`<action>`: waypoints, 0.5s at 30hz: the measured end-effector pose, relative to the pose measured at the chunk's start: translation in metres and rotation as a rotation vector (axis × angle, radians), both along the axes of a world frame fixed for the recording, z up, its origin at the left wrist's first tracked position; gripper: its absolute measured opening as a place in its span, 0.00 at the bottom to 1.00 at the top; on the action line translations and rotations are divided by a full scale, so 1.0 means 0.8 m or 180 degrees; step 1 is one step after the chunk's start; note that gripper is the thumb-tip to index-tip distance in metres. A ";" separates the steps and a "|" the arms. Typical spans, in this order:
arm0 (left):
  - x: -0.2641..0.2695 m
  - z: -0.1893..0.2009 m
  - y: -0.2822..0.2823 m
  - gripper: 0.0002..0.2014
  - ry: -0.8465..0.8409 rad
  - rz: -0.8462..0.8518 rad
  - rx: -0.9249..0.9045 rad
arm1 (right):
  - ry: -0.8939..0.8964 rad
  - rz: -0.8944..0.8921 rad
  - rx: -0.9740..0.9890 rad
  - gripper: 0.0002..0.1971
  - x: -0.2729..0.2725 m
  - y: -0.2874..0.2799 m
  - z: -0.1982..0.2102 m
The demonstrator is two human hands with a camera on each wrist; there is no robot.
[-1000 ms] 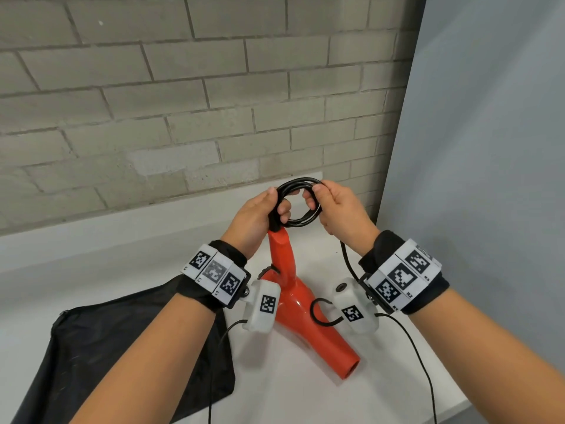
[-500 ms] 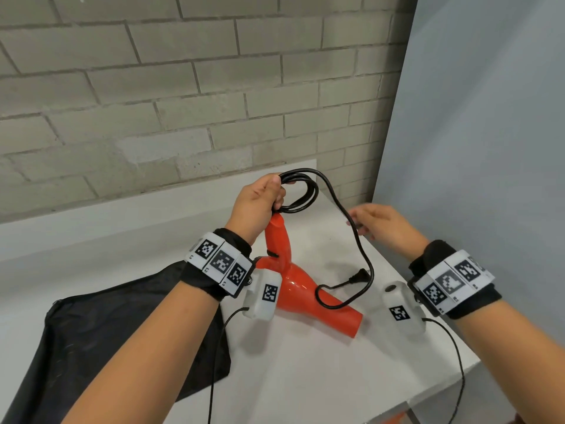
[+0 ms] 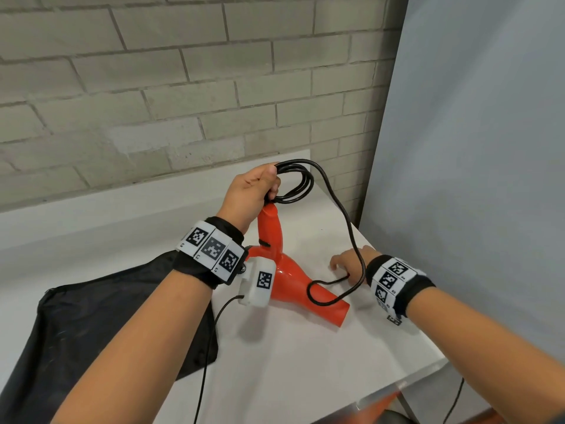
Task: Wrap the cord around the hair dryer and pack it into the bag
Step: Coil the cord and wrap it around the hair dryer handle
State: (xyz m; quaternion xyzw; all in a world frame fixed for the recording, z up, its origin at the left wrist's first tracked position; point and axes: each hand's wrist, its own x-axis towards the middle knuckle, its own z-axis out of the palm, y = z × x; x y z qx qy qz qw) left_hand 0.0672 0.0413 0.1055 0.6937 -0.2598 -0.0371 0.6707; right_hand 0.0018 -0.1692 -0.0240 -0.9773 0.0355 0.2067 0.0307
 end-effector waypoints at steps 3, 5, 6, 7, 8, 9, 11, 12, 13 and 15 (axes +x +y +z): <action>-0.001 0.001 -0.001 0.16 -0.0032 -0.0100 0.0032 | -0.0016 -0.0012 0.0118 0.12 -0.004 -0.001 0.002; 0.000 0.000 0.000 0.21 -0.0029 -0.0180 -0.0011 | -0.0353 -0.0077 0.0201 0.12 -0.008 -0.004 0.012; 0.001 0.000 0.001 0.23 -0.0019 -0.0195 -0.0037 | -0.0633 -0.0201 0.0366 0.11 -0.011 -0.005 0.021; 0.001 0.000 0.002 0.22 0.0004 -0.0220 -0.0063 | -0.0955 -0.0318 0.0615 0.09 -0.014 -0.006 0.030; 0.001 0.001 0.001 0.21 0.0005 -0.0250 -0.0074 | -0.1340 -0.0366 0.0851 0.08 -0.017 -0.007 0.040; 0.001 0.001 0.001 0.18 0.0023 -0.0276 -0.0088 | -0.1794 -0.0322 0.0975 0.07 -0.019 -0.008 0.047; 0.001 0.002 -0.002 0.12 0.0109 -0.0322 -0.0143 | -0.2664 -0.0115 0.1153 0.07 -0.024 -0.004 0.062; 0.002 0.002 -0.002 0.11 0.0152 -0.0329 -0.0172 | -0.3022 0.0062 0.1305 0.08 -0.028 0.000 0.070; 0.002 0.002 -0.003 0.11 0.0173 -0.0317 -0.0185 | -0.3314 0.0229 0.1479 0.08 -0.031 0.006 0.077; 0.002 0.002 -0.005 0.12 0.0168 -0.0262 -0.0158 | -0.3714 0.0409 0.1798 0.07 -0.036 0.022 0.093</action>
